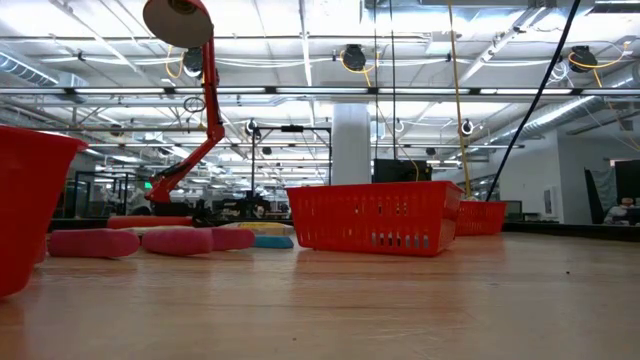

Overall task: Pick & Place School Supplies
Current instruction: Put the pink hole puncher into the bottom red bin

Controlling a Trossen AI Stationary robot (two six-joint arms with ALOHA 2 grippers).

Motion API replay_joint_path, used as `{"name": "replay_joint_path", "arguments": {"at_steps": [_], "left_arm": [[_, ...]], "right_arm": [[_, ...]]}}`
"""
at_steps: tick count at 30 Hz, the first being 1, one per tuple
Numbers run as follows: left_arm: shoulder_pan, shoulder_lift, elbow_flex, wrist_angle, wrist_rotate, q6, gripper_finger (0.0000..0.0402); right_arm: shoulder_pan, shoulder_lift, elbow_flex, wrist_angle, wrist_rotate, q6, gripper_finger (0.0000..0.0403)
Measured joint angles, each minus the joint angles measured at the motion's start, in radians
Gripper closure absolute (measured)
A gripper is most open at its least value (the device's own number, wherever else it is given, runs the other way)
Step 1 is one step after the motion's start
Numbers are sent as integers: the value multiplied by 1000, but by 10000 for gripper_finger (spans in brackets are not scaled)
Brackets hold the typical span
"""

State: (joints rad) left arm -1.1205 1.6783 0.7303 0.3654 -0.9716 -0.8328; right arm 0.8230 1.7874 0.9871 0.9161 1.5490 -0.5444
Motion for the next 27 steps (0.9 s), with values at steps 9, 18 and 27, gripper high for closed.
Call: {"name": "replay_joint_path", "arguments": {"at_steps": [9,18,27], "left_arm": [[75,-9,0,-134,265,-62,153],[128,-58,0,-295,450,-136,153],[105,-238,0,-453,292,-104,153]], "right_arm": [[0,0,0,0,21,-15,193],[0,0,0,0,22,-21,193],[0,0,0,0,22,-20,193]]}}
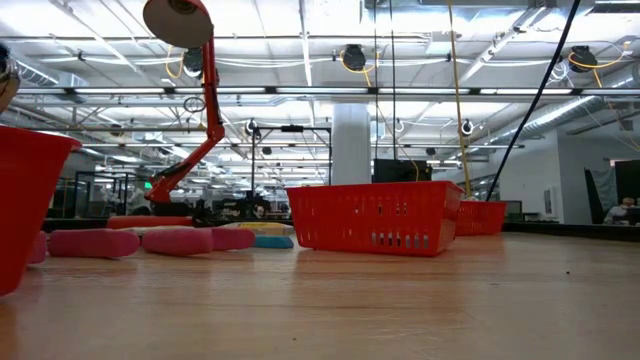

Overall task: Pick & Place School Supplies
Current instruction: Put the pink hole puncher into the bottom red bin

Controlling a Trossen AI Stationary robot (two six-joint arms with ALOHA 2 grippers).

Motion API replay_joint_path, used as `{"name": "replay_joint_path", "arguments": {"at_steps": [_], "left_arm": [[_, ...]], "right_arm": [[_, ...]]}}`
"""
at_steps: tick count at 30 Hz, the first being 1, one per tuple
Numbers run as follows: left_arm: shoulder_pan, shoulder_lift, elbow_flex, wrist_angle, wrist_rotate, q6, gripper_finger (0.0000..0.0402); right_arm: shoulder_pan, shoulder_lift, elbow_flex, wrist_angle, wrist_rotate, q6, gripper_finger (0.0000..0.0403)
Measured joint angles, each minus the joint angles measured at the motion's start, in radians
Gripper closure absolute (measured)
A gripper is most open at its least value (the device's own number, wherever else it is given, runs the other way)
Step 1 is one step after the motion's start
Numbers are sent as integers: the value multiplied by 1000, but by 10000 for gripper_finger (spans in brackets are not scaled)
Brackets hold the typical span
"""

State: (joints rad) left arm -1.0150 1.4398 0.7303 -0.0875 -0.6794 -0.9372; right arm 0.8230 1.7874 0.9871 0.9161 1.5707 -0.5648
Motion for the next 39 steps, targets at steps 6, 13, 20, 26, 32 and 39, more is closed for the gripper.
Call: {"name": "replay_joint_path", "arguments": {"at_steps": [6,13,20,26,32,39], "left_arm": [[-4,-55,0,-7,-202,140,153],[39,-54,0,-16,-393,222,153],[60,-54,-12,-15,-527,274,153],[62,-54,-94,-14,-634,174,153],[72,-54,-153,-14,-678,86,153],[270,-53,-124,119,-226,363,153]], "right_arm": [[-13,0,0,-18,-59,68,193],[-145,-16,4,-403,-567,555,195],[-301,-18,74,-628,-942,681,207],[-391,-18,113,-656,-1125,627,209],[-491,-18,118,-666,-1262,621,209],[-505,-18,118,-678,-1258,571,209]]}}
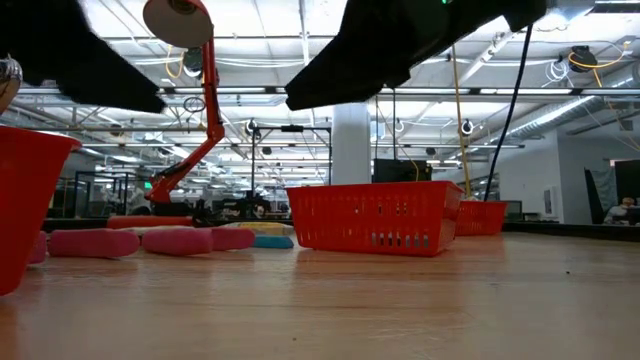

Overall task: Pick & Place School Supplies
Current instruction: Put the pink hole puncher into the bottom red bin

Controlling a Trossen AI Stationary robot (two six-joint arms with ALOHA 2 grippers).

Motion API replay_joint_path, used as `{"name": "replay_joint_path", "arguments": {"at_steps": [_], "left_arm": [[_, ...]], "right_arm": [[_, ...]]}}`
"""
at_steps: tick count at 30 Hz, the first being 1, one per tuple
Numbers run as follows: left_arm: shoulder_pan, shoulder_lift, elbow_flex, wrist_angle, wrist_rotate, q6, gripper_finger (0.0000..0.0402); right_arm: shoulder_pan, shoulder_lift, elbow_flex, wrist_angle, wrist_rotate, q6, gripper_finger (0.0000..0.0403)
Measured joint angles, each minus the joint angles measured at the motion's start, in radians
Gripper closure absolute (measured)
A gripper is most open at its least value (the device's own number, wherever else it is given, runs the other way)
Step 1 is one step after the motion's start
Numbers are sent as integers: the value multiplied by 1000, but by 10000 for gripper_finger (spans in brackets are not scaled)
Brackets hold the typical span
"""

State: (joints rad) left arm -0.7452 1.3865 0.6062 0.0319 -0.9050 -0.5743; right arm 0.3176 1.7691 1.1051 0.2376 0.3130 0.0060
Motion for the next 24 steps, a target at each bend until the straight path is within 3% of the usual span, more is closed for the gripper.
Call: {"name": "replay_joint_path", "arguments": {"at_steps": [4,10,16,24], "left_arm": [[137,0,41,8,273,170,153],[308,5,88,-122,611,225,153],[382,9,90,-165,794,251,153],[412,13,90,-185,860,260,154]], "right_arm": [[12,0,0,-55,48,-5,209],[70,0,-1,-96,188,-48,209],[153,-28,-1,-72,443,-156,209],[254,-128,-6,-46,646,-254,209]]}}
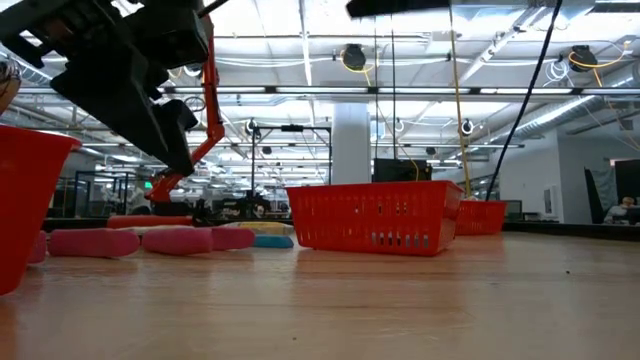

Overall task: Pick & Place School Supplies
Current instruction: Put the pink hole puncher into the bottom red bin

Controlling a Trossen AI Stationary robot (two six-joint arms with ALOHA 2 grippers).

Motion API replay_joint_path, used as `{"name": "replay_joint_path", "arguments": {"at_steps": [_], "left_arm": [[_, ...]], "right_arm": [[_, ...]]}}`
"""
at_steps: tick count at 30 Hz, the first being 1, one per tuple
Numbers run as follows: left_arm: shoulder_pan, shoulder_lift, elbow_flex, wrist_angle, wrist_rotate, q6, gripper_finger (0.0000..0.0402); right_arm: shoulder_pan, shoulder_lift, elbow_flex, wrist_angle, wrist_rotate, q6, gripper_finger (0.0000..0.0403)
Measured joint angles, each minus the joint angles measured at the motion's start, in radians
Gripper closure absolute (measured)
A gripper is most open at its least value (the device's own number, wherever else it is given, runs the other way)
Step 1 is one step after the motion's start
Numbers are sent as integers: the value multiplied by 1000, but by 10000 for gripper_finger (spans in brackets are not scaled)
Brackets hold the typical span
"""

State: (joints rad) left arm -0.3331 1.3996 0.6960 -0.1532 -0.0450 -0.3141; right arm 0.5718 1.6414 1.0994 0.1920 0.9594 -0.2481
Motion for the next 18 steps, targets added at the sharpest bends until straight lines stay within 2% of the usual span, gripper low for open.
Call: {"name": "replay_joint_path", "arguments": {"at_steps": [8,18], "left_arm": [[77,92,19,-7,3,51,154],[127,258,129,-71,22,129,154]], "right_arm": [[40,-30,0,-7,91,-22,209],[54,-30,0,-40,119,17,209]]}}
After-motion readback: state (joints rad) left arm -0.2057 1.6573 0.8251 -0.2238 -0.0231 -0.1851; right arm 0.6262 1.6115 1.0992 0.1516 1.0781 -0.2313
